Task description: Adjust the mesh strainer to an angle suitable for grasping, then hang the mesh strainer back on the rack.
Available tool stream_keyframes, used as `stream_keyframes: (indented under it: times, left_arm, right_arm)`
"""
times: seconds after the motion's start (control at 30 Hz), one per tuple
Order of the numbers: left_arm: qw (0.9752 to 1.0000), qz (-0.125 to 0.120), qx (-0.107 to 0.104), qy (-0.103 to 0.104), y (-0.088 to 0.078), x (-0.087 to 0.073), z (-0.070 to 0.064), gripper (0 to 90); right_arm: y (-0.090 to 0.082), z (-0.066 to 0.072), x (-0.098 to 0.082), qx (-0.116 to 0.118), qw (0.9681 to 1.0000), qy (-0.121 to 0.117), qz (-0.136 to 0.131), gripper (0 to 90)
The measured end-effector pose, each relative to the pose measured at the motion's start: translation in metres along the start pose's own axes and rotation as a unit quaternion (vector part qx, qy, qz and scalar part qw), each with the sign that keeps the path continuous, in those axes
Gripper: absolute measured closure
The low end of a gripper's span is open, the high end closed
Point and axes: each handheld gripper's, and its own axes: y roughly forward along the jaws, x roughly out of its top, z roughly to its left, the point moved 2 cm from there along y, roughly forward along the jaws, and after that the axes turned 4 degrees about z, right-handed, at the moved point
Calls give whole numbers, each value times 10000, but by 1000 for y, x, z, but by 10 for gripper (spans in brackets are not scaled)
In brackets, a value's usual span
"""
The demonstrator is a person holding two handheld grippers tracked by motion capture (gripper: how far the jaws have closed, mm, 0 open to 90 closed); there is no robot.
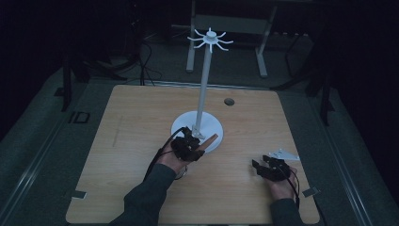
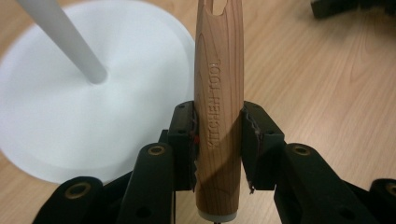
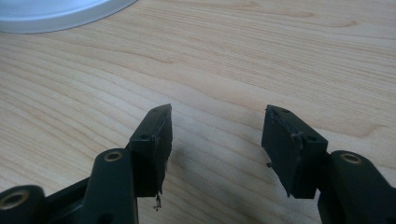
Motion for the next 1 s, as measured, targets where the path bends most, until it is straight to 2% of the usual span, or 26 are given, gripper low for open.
stream_keyframes:
  times: [0.07,0.33,0.4,0.63,0.73,0.87,1.0]
  left_arm:
    - [9998,-170,51,-47,-6,2,-1,683]
    - [9983,-518,221,-130,-16,5,-1,682]
    - [9970,-670,300,-234,-20,7,-2,683]
    - [9933,-989,486,-354,-30,12,-5,682]
    - [9908,-1147,557,-451,-33,14,-6,682]
    - [9884,-1287,636,-501,-39,15,-7,682]
    - [9870,-1368,656,-531,-43,16,-7,682]
  right_arm:
    - [0,0,0,-6,10000,-3,8,425]
    - [0,0,0,-18,10000,4,16,425]
    - [0,0,0,-20,10000,11,17,425]
    - [0,-1,0,-28,10000,23,6,425]
    - [1,-1,0,-35,10000,21,13,425]
    - [1,-1,0,-41,10000,23,25,425]
    - [1,-1,0,-42,10000,42,18,425]
